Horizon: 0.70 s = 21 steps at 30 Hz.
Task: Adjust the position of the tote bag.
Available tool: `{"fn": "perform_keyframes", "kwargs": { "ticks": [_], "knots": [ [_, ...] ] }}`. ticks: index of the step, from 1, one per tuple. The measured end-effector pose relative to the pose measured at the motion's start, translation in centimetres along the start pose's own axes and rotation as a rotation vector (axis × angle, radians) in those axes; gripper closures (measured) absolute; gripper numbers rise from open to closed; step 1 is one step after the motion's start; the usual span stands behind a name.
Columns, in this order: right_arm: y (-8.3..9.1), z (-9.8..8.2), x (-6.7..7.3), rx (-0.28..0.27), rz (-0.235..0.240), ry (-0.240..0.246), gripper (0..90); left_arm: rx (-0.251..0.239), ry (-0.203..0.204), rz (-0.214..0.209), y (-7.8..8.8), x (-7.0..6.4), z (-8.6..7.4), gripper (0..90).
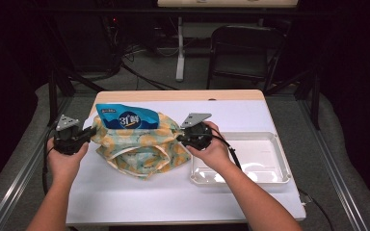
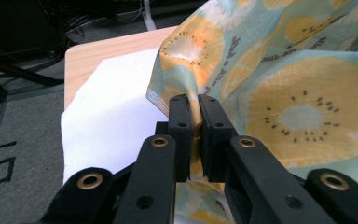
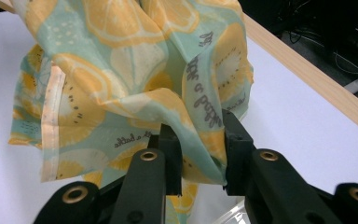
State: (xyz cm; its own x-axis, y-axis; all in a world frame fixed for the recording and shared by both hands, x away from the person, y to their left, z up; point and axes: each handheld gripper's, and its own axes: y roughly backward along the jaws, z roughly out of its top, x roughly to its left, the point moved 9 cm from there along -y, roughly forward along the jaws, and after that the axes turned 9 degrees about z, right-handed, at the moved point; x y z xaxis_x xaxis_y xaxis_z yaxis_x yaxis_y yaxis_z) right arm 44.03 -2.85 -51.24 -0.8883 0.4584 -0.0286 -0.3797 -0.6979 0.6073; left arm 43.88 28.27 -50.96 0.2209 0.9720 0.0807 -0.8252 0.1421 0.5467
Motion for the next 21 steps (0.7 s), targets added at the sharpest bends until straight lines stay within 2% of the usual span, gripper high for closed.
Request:
{"fn": "perform_keyframes", "kwargs": {
  "ticks": [11,15,21],
  "knots": [
    [-0.4,-1.0,1.0,0.033,0.019,0.025,74.9,0.012,0.019,0.005,0.0,0.5,-1.5,85.3],
    [-0.8,-1.3,1.6,0.044,0.022,0.029,74.8,0.009,0.049,-0.002,-0.1,0.7,-2.3,85.3],
    [-1.0,-1.6,1.8,0.040,0.029,0.021,74.7,0.001,0.065,-0.013,-0.1,0.7,-2.9,85.3]
  ]
}}
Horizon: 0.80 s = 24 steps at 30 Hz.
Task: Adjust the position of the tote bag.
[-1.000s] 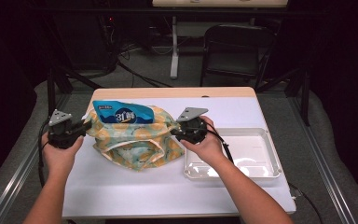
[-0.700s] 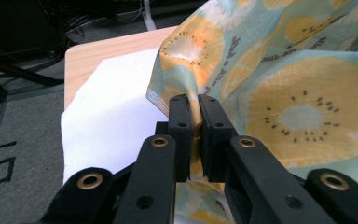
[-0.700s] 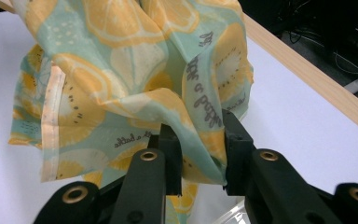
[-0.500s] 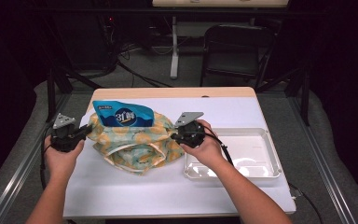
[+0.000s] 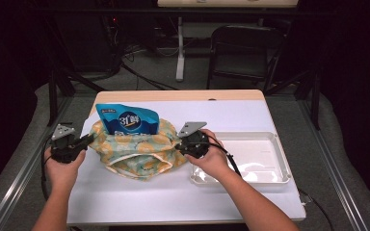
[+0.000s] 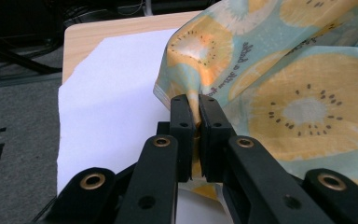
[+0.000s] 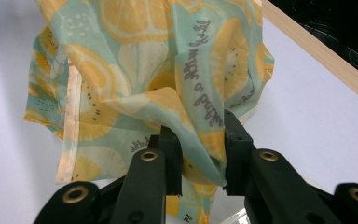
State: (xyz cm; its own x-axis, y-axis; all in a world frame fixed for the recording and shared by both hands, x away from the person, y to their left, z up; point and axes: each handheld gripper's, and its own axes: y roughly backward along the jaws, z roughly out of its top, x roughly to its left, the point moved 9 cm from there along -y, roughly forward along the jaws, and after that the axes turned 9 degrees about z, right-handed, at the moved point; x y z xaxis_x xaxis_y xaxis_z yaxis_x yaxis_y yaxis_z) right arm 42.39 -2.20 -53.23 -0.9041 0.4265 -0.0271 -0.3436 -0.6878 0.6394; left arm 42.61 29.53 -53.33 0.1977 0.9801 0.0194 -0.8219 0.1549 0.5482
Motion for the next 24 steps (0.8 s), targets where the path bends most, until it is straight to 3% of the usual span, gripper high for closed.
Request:
{"fn": "perform_keyframes", "kwargs": {
  "ticks": [11,20,21,24],
  "knots": [
    [-0.7,-0.8,-0.1,0.001,0.006,-0.032,74.8,0.034,-0.007,0.002,-0.7,-0.1,-1.3,85.3],
    [-0.9,-1.4,0.0,0.011,0.002,-0.030,76.7,0.063,-0.011,0.012,-1.5,0.0,-2.6,85.1],
    [-1.0,-1.6,0.0,0.014,-0.005,-0.028,76.8,0.059,0.010,0.007,-1.5,0.1,-2.8,85.0],
    [-1.2,-2.0,0.1,0.020,-0.003,-0.026,76.7,0.067,0.013,0.006,-1.7,0.0,-3.2,84.2]
  ]
}}
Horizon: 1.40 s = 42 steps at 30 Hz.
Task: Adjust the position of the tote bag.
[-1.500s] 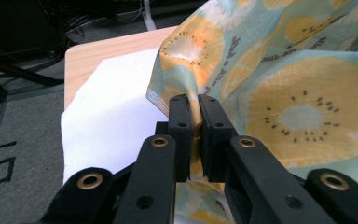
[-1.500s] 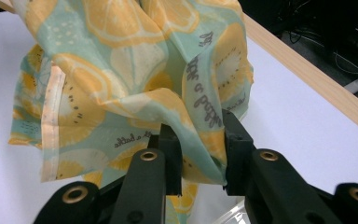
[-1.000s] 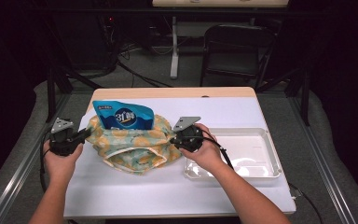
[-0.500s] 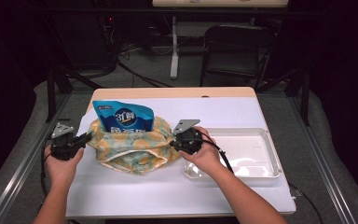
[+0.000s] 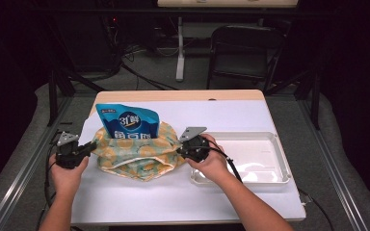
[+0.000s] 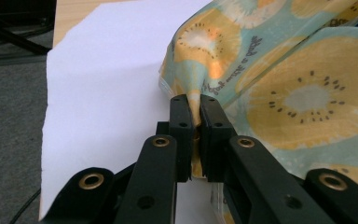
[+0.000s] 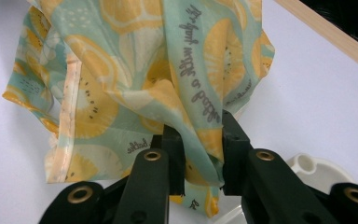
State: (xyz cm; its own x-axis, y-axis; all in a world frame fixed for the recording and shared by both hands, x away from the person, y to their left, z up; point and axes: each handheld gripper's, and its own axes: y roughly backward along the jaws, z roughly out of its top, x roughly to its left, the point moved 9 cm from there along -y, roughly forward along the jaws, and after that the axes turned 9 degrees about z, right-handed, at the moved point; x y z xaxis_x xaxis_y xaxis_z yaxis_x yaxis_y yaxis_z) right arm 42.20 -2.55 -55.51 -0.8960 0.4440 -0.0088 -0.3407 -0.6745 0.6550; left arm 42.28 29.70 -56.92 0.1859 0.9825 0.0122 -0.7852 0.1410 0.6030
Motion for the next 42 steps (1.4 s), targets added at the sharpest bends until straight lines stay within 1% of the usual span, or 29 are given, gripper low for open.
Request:
{"fn": "perform_keyframes", "kwargs": {
  "ticks": [3,4,5,6,7,8,9,10,11,14,15,18,20,21,23,24,27,28,29,30,31,32,33,34,36,38,39,41,42],
  "knots": [
    [-0.2,-0.2,0.1,0.003,0.002,-0.004,76.3,0.005,-0.010,0.006,-0.1,-0.2,-0.2,82.8],
    [-0.3,-0.3,0.1,-0.003,0.001,-0.004,73.9,0.002,-0.014,0.006,-0.1,-0.3,-0.1,79.3],
    [-0.3,-0.3,0.1,-0.003,0.001,-0.004,73.9,0.002,-0.014,0.006,-0.1,-0.3,-0.1,77.2],
    [-0.2,-0.3,0.2,-0.016,-0.003,-0.011,69.4,-0.007,-0.008,0.009,0.0,-0.3,0.0,74.6],
    [-0.1,-0.3,0.2,-0.016,-0.006,-0.009,67.2,-0.015,0.002,0.009,0.2,-0.2,0.2,71.8],
    [-0.1,-0.3,0.2,-0.016,-0.006,-0.009,67.2,-0.029,0.014,0.006,0.4,-0.1,0.3,71.8],
    [0.1,-0.3,0.2,-0.019,-0.012,-0.009,64.4,-0.038,0.028,0.003,0.6,0.0,0.5,70.2],
    [0.3,-0.2,0.2,-0.027,-0.018,-0.010,61.3,-0.043,0.035,0.004,0.9,0.2,0.6,68.6],
    [0.7,0.1,0.2,-0.048,-0.026,-0.007,57.1,-0.058,0.043,-0.001,1.4,0.4,0.8,65.2],
    [1.3,0.3,0.3,-0.069,-0.029,-0.004,54.6,-0.072,0.047,0.007,1.9,0.6,0.9,62.0],
    [1.3,0.3,0.3,-0.069,-0.029,-0.004,53.4,-0.077,0.046,0.004,2.1,0.6,1.0,62.0],
    [2.1,0.2,0.4,-0.075,-0.032,-0.006,51.0,-0.097,0.043,0.007,2.8,0.7,1.3,60.2],
    [2.3,0.2,0.4,-0.080,-0.029,-0.007,50.8,-0.101,0.038,0.005,3.3,0.6,1.5,60.0],
    [2.8,0.1,0.6,-0.085,-0.031,-0.003,50.8,-0.110,0.029,0.003,3.8,0.5,1.6,59.9],
    [3.0,0.0,0.6,-0.083,-0.034,0.000,50.8,-0.112,0.026,0.001,4.0,0.4,1.7,59.8],
    [3.5,-0.1,0.8,-0.088,-0.034,0.002,50.8,-0.117,0.025,-0.003,4.2,0.3,1.7,59.7],
    [4.2,-0.1,0.9,-0.097,-0.033,0.005,51.7,-0.128,0.018,-0.023,4.9,-0.5,1.9,59.3],
    [4.2,-0.1,0.9,-0.097,-0.033,0.005,51.7,-0.128,0.018,-0.023,4.9,-0.5,1.9,59.1],
    [4.4,0.0,1.1,-0.105,-0.030,0.002,52.0,-0.129,0.012,-0.030,5.1,-0.8,2.0,59.1],
    [4.8,0.1,1.2,-0.109,-0.022,0.005,54.1,-0.135,0.006,-0.042,5.4,-1.4,2.0,58.4],
    [5.0,0.2,1.3,-0.114,-0.022,0.008,54.7,-0.135,0.006,-0.042,5.4,-1.4,2.0,58.2],
    [5.1,0.3,1.4,-0.116,-0.014,0.006,55.8,-0.138,-0.006,-0.047,5.7,-1.8,2.1,58.0],
    [5.2,0.4,1.5,-0.118,-0.013,0.006,56.5,-0.141,-0.009,-0.054,5.8,-2.1,2.1,57.8],
    [5.2,0.4,1.5,-0.118,-0.013,0.006,56.5,-0.141,-0.009,-0.054,5.8,-2.1,2.1,57.3],
    [5.3,0.8,1.5,-0.129,-0.010,0.009,57.9,-0.146,-0.012,-0.067,6.2,-2.8,2.2,56.9],
    [5.3,1.2,1.4,-0.135,-0.011,0.001,59.6,-0.154,-0.013,-0.084,6.6,-3.4,2.3,56.0],
    [5.2,1.3,1.3,-0.140,-0.009,-0.001,60.2,-0.154,-0.013,-0.084,6.6,-3.4,2.3,55.6],
    [5.0,1.6,1.2,-0.143,-0.008,-0.008,61.0,-0.154,-0.025,-0.096,6.8,-4.0,2.2,55.0],
    [5.0,1.6,1.2,-0.143,-0.008,-0.008,61.0,-0.154,-0.025,-0.096,6.8,-4.0,2.2,54.6]
  ]
}}
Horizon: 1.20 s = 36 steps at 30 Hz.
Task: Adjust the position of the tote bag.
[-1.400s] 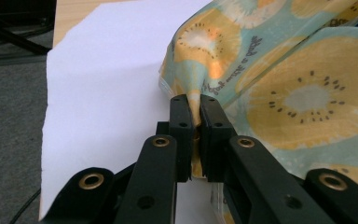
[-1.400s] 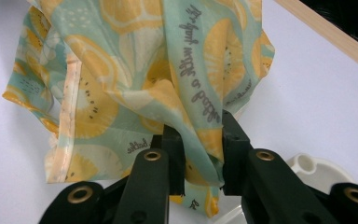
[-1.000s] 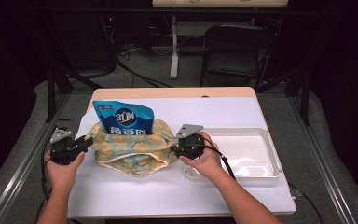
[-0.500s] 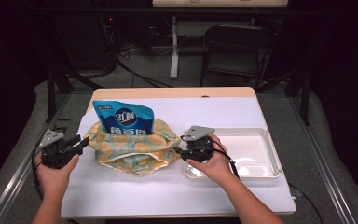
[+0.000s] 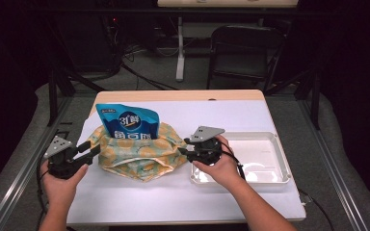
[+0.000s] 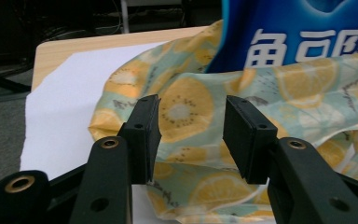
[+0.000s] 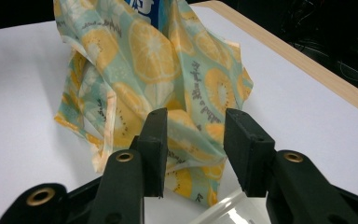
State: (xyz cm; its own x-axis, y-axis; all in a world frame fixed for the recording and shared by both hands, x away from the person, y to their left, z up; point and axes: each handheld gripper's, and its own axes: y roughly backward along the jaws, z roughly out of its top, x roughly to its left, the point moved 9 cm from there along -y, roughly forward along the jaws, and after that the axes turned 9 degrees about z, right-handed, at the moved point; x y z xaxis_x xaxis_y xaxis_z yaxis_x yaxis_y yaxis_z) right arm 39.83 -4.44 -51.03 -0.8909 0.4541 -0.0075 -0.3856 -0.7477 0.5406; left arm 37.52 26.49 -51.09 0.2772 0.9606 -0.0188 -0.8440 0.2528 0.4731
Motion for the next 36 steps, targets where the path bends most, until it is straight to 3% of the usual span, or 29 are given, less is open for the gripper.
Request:
{"fn": "perform_keyframes", "kwargs": {
  "ticks": [8,18,30,33,36],
  "knots": [
    [-0.9,1.6,0.0,-0.029,0.010,-0.008,63.4,0.012,-0.037,-0.047,-0.2,-2.1,-0.3,53.3],
    [-2.8,2.5,-0.3,0.006,0.003,0.018,65.1,0.020,-0.057,-0.070,-1.1,-3.4,-0.3,58.4],
    [-4.2,2.4,-0.9,0.034,0.017,-0.001,71.9,0.031,-0.084,-0.037,-1.7,-3.5,-0.7,81.5],
    [-4.3,2.5,-1.0,0.036,0.016,0.004,78.5,0.033,-0.091,-0.033,-1.7,-3.6,-0.8,88.7],
    [-4.2,2.6,-1.1,0.034,0.010,0.007,83.1,0.036,-0.102,-0.036,-1.7,-3.7,-1.0,89.9]
  ]
}}
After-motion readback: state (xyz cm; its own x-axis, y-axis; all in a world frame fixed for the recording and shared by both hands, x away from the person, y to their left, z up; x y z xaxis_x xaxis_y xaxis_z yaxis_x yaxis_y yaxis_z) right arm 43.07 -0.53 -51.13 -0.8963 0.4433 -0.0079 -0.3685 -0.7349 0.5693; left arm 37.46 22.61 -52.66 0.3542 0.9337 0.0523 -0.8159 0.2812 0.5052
